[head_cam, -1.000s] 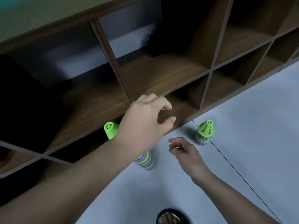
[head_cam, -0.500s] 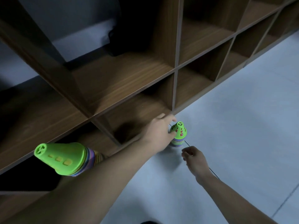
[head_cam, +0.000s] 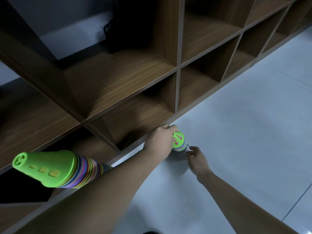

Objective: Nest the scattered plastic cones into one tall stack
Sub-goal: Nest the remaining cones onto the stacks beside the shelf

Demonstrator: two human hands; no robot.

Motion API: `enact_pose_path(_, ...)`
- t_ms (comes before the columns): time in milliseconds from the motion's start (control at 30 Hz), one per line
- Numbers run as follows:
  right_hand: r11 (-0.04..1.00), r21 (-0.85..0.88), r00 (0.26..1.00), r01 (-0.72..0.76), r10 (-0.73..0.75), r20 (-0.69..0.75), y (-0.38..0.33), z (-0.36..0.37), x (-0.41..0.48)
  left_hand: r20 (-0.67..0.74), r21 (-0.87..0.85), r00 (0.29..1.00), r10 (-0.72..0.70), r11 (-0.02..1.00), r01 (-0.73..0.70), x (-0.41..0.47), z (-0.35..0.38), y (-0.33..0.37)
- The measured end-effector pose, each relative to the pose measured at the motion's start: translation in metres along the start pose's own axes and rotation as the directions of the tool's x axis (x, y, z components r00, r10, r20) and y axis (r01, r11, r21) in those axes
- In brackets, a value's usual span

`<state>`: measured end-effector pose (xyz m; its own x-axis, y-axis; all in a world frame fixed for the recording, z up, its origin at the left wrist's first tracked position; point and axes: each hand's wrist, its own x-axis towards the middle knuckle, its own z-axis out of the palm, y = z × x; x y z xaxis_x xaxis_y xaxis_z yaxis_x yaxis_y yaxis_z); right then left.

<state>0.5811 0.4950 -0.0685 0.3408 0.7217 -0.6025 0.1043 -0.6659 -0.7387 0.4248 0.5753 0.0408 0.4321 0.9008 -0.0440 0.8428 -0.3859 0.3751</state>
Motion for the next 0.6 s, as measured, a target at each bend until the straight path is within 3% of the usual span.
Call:
enact_pose_path(300,0.993,0.102,0.996,-0.064,0.058,0.062,-0.003,0.015,0.013,-0.029,-0.124,0.995,-0.091,0.989,0.086,-0.009,-0.004,-0.03)
enact_pose_path(600,0.986,0.165,0.999,-0.004,-0.003,0.038,-0.019,0.013,0.002,-0.032,-0.153,0.993,-0.114,0.982,0.108,-0.017,-0.005,-0.037)
